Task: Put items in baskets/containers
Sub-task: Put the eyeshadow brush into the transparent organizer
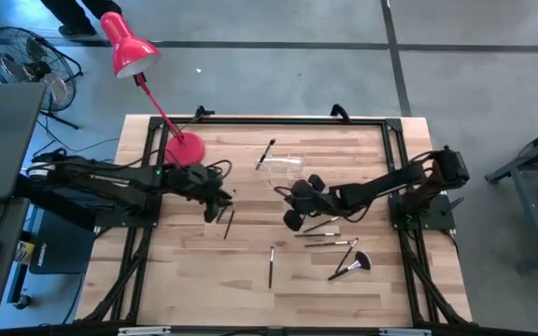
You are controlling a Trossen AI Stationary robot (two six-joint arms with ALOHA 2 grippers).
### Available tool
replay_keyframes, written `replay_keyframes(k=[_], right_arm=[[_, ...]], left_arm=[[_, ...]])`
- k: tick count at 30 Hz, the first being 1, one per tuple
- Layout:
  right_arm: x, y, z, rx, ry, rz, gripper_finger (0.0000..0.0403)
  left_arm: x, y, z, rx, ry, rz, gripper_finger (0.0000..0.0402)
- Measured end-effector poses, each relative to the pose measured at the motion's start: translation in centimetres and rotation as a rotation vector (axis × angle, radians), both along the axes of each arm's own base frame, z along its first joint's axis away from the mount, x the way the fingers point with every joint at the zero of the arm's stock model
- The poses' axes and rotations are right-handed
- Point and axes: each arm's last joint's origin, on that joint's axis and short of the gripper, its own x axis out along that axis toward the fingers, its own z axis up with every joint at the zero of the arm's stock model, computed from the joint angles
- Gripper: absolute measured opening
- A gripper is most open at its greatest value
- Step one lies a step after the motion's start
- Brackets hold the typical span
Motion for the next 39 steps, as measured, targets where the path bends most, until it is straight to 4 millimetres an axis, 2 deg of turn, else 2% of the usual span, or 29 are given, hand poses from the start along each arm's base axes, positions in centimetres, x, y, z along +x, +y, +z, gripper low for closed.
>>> replay_keyframes(k=[4, 8, 13, 17, 20, 23, 28, 31, 34, 39], right_arm=[[-0.4, -0.8, 2.2, -0.082, -0.079, -0.077, 0.0009], [-0.7, -2.5, 3.5, -0.180, -0.108, -0.166, 0.0012], [-0.7, -6.5, 3.6, -0.155, -0.103, -0.159, 0.0008], [-0.5, -9.5, 4.3, -0.166, -0.182, -0.122, 0.0008], [-0.6, -11.3, 4.9, -0.162, -0.242, -0.068, 0.0008], [-1.2, -12.5, 4.4, -0.123, -0.265, -0.035, 0.0008], [-4.4, -12.0, 1.5, -0.095, -0.534, -0.079, 0.0008], [-6.4, -11.4, 1.1, -0.150, -0.691, -0.102, 0.0008], [-7.3, -11.2, 0.9, -0.221, -0.716, -0.121, 0.0008], [-6.6, -11.5, 0.7, -0.255, -0.608, -0.113, 0.0008]], left_arm=[[-0.9, -0.2, -0.5, -0.023, -0.015, 0.018, 0.0099], [-1.0, -0.3, -0.5, -0.023, -0.015, 0.024, 0.0099], [-1.0, -0.4, -0.5, -0.028, -0.019, 0.026, 0.0099], [-1.0, -0.4, -0.5, -0.028, -0.015, 0.027, 0.0099], [-1.0, -0.3, -0.5, -0.011, -0.015, 0.041, 0.0099], [-1.0, -0.2, -0.5, 0.011, -0.013, 0.055, 0.0099], [-1.1, -0.2, -0.7, 0.020, 0.002, 0.056, 0.0099], [-1.0, -0.2, -0.6, 0.022, -0.003, 0.055, 0.0099], [-1.0, -0.2, -0.6, 0.035, -0.010, 0.070, 0.0099], [-1.0, 0.1, -0.5, 0.087, -0.018, 0.127, 0.0099]])
